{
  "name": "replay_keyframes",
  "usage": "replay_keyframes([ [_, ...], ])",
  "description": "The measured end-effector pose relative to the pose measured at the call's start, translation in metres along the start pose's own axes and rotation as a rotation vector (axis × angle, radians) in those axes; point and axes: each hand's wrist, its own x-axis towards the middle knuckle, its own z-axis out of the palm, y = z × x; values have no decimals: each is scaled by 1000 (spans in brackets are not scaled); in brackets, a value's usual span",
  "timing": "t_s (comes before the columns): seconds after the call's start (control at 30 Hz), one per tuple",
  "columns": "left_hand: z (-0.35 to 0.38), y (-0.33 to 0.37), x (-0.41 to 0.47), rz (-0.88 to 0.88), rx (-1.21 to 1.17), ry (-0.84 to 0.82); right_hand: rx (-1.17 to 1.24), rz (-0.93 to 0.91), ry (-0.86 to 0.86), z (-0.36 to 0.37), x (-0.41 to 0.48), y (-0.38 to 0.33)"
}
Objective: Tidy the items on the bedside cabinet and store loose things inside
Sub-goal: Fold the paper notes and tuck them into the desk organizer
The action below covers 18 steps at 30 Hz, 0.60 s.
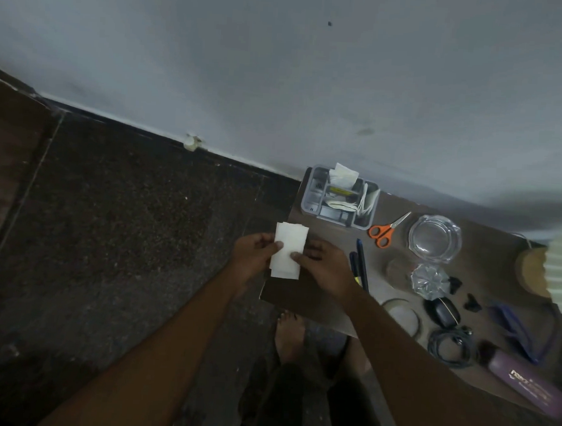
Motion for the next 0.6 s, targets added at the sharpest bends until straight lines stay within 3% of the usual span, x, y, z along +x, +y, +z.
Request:
replay_keyframes([
  [0.17,8,8,-10,-9,-184,-59,49,14,-33,-17,-7,-14],
  [0.4,20,18,-16,44,-240,-77,116,-72,113,-32,-16,-32],
  [0.6,26,31,-21,120,-206,-66,189,-135,122,-44,-17,-45],
])
